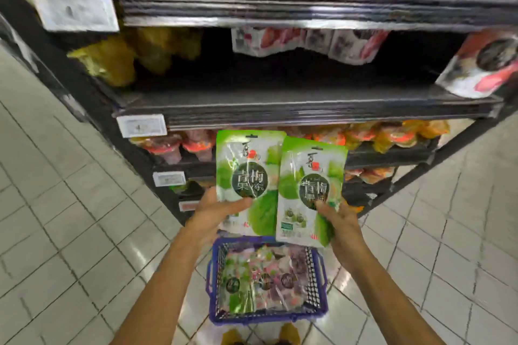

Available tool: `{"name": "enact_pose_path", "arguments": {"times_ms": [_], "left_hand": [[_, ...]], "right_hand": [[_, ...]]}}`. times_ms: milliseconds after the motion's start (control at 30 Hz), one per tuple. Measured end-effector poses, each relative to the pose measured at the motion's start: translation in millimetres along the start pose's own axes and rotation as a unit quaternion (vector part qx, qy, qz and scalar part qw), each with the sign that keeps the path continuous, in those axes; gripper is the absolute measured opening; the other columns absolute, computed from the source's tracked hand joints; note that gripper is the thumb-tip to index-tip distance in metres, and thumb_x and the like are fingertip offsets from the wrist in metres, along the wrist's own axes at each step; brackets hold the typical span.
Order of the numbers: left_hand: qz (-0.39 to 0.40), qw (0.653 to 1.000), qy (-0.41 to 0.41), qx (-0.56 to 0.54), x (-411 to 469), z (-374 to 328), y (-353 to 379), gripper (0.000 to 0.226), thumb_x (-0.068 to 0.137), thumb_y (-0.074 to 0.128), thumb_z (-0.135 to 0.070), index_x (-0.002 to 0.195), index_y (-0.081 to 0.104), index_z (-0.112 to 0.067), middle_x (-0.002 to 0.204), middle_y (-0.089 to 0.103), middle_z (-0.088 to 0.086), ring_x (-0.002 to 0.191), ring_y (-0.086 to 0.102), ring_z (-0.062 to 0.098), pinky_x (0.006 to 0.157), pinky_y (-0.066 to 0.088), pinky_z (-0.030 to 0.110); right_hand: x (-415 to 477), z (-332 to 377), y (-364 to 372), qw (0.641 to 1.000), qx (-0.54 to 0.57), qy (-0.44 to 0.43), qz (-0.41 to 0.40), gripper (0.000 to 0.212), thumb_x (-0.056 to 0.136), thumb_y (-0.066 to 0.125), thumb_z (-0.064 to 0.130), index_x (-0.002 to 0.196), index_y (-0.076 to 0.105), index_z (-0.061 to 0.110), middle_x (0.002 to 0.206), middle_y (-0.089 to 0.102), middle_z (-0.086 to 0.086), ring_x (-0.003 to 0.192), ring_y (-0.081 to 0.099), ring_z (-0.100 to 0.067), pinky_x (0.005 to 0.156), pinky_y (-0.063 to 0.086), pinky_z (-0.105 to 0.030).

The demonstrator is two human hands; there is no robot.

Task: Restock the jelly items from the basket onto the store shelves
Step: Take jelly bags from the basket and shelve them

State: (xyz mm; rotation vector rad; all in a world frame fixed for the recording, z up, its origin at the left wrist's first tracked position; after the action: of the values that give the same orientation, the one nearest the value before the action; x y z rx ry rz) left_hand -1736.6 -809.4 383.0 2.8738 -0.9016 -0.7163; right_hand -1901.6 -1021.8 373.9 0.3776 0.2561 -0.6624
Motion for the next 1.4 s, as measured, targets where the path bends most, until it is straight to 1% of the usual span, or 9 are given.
{"name": "enact_pose_path", "arguments": {"times_ms": [167,300,500,600,767,833,1033,1200,1400], "left_hand": [[0.053,0.992,0.109,0.041,-28.3,-120.7,29.4,0.04,0.052,0.093,-0.03,0.089,0.077,-0.032,0.091,0.078,0.001,0.078,0.074,0.017,0.061,0.057,0.026],[0.084,0.978,0.187,0.039,-50.5,-196.3,54.8,0.044,0.052,0.089,-0.031,0.094,0.077,-0.024,0.1,0.076,0.01,0.091,0.074,0.027,0.07,0.059,0.035],[0.119,0.948,0.287,0.063,-77.3,-295.9,97.6,0.062,0.051,0.093,-0.044,0.105,0.073,-0.022,0.107,0.075,0.011,0.098,0.072,0.031,0.08,0.059,0.048],[0.133,0.928,0.34,0.075,-89.5,-346.6,125.8,0.062,0.051,0.093,-0.046,0.104,0.074,-0.02,0.105,0.075,0.013,0.096,0.073,0.032,0.072,0.059,0.041],[0.148,0.9,0.402,0.083,-107.0,-425.0,178.1,0.044,0.063,0.088,-0.039,0.102,0.074,-0.022,0.101,0.076,0.011,0.091,0.074,0.029,0.064,0.059,0.034],[0.142,0.888,0.43,0.079,-113.4,-453.7,198.5,0.037,0.065,0.087,-0.033,0.099,0.075,-0.023,0.1,0.076,0.011,0.089,0.074,0.027,0.063,0.059,0.031],[0.099,0.869,0.481,0.065,-122.3,-533.2,250.0,0.049,0.056,0.086,-0.031,0.096,0.075,-0.005,0.095,0.076,0.016,0.087,0.074,0.03,0.072,0.062,0.036],[0.106,0.867,0.484,0.052,-125.4,-580.0,280.5,0.048,0.062,0.081,-0.027,0.103,0.073,-0.005,0.1,0.076,0.012,0.09,0.074,0.023,0.063,0.057,0.022],[0.065,0.875,0.477,0.058,-128.1,-614.9,286.2,0.015,0.078,0.077,-0.016,0.086,0.072,-0.005,0.069,0.075,-0.001,0.048,0.066,0.004,0.04,0.046,0.012]], "right_hand": [[-26.0,116.6,28.6,0.993,-0.005,-0.114,-0.001,0.066,0.055,0.091,0.051,0.112,0.071,0.024,0.115,0.072,-0.012,0.101,0.071,-0.031,0.074,0.059,-0.04],[-45.7,198.9,40.9,0.978,0.008,-0.208,0.011,0.057,0.066,0.088,0.044,0.115,0.069,0.022,0.117,0.071,-0.013,0.103,0.07,-0.033,0.076,0.06,-0.041],[-65.5,307.4,38.1,0.95,0.006,-0.313,-0.002,0.066,0.059,0.09,0.049,0.116,0.068,0.025,0.115,0.072,-0.01,0.103,0.07,-0.033,0.081,0.059,-0.047],[-72.4,363.3,33.2,0.93,-0.001,-0.368,-0.004,0.071,0.056,0.09,0.052,0.116,0.068,0.023,0.114,0.073,-0.009,0.103,0.07,-0.032,0.085,0.058,-0.049],[-79.3,454.6,21.2,0.905,-0.001,-0.425,0.013,0.05,0.065,0.085,0.04,0.11,0.071,0.025,0.11,0.074,-0.01,0.098,0.071,-0.034,0.076,0.059,-0.046],[-80.2,491.5,16.4,0.894,-0.005,-0.447,0.011,0.055,0.064,0.083,0.04,0.113,0.07,0.021,0.109,0.074,-0.009,0.098,0.072,-0.032,0.074,0.059,-0.04],[-78.6,591.4,14.4,0.862,-0.012,-0.507,0.004,0.04,0.072,0.08,0.026,0.108,0.071,0.011,0.089,0.077,-0.003,0.074,0.072,-0.014,0.059,0.057,-0.028],[-68.9,655.0,15.9,0.848,-0.018,-0.529,0.006,0.03,0.077,0.08,0.02,0.105,0.072,0.012,0.085,0.078,0.0,0.068,0.071,-0.009,0.053,0.053,-0.022],[-47.6,718.4,27.6,0.847,-0.039,-0.53,-0.022,0.053,0.071,0.087,0.034,0.114,0.064,0.013,0.102,0.071,-0.001,0.083,0.073,-0.014,0.072,0.06,-0.031]]}}
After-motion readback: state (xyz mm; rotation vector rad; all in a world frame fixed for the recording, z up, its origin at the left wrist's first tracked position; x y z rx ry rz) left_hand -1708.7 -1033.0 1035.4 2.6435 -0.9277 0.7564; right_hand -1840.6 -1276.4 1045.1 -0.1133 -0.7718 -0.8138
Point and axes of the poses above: each hand's wrist, its own x-axis towards the middle knuckle, its own y-axis out of the palm, z = x × y, the point moved 4 cm from there along x, towards the middle knuckle
